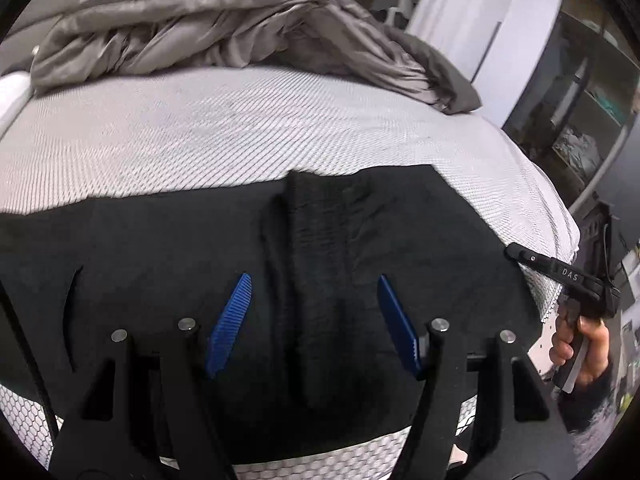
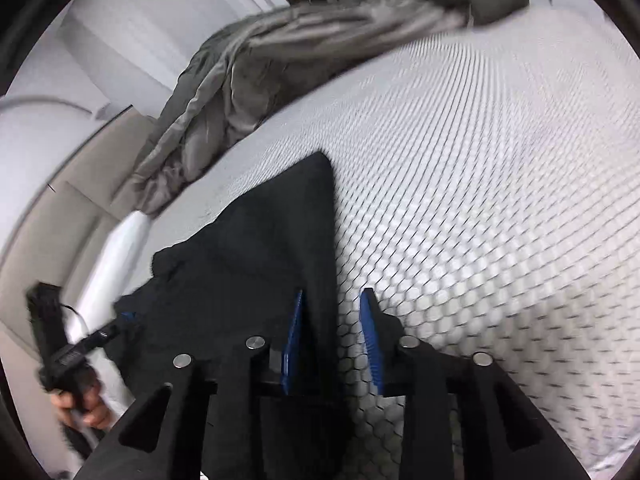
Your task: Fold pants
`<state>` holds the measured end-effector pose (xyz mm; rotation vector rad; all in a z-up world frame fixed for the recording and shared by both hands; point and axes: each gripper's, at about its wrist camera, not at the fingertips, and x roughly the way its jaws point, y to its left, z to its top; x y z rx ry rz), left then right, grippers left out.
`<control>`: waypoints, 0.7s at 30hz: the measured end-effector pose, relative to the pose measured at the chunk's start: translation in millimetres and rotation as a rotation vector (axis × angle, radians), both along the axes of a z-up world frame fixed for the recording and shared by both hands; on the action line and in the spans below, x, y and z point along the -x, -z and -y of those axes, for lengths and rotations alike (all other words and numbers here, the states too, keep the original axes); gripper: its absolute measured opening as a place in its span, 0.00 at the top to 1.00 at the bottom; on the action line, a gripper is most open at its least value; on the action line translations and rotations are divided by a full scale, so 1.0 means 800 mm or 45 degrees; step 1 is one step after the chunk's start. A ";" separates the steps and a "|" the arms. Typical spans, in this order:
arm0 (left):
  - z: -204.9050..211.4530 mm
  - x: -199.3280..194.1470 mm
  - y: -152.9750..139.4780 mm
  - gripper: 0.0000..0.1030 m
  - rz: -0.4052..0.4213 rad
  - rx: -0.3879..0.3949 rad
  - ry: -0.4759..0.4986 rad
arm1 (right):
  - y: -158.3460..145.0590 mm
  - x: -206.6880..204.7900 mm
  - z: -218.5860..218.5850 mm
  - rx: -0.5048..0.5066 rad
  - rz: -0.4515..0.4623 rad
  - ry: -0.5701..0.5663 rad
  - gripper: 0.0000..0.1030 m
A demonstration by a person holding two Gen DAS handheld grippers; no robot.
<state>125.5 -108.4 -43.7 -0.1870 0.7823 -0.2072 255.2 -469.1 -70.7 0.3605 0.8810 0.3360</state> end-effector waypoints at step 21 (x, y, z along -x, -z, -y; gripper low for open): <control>0.100 0.019 0.052 0.26 -0.022 -0.324 0.314 | 0.010 0.080 -0.126 0.728 0.275 -0.325 0.51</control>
